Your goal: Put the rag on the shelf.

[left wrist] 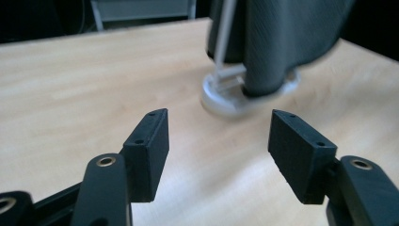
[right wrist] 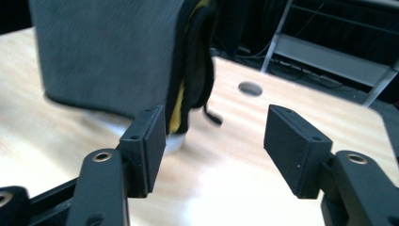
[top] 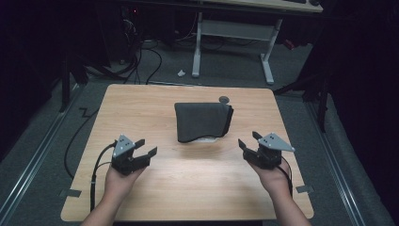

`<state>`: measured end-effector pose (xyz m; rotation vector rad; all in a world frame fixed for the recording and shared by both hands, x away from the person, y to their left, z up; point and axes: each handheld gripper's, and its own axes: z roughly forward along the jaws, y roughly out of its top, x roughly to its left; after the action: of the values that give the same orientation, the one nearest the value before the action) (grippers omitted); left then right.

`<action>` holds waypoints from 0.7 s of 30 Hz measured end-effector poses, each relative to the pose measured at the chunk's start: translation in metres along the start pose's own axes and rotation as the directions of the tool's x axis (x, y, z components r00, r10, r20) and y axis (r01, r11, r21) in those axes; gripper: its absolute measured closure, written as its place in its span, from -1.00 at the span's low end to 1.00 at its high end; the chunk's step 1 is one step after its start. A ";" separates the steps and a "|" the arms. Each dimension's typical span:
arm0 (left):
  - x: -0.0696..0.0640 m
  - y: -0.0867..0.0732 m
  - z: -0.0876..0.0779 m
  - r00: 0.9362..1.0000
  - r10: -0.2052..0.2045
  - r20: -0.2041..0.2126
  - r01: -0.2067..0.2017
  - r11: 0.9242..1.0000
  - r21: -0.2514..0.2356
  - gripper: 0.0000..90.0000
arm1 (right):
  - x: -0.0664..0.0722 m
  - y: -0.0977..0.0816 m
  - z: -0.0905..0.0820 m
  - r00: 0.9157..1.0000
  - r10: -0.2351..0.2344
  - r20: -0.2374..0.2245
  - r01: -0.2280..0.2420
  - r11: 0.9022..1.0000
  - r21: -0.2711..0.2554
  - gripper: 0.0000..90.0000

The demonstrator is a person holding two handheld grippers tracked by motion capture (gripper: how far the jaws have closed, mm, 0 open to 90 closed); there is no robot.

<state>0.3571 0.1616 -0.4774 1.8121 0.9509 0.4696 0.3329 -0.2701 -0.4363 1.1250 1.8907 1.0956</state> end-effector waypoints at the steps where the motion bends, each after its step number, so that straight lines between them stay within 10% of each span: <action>1: -0.008 -0.011 -0.005 1.000 -0.014 0.017 0.014 1.000 0.015 -0.14 | 0.003 -0.006 -0.003 1.000 0.000 -0.007 0.000 1.000 0.019 -0.15; 18: -0.069 -0.063 -0.008 0.987 0.037 0.154 -0.062 0.984 0.166 -0.19 | 0.066 -0.086 -0.023 0.996 0.050 -0.078 -0.042 0.994 0.100 -0.23; 21: -0.070 -0.060 -0.008 0.985 0.056 0.165 -0.081 0.985 0.151 -0.18 | 0.069 -0.089 -0.022 0.997 -0.030 -0.073 0.038 0.992 0.117 -0.19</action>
<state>0.2846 0.1234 -0.5210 1.9983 0.8359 0.2920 0.2562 -0.2395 -0.5158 1.1277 2.0459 1.0283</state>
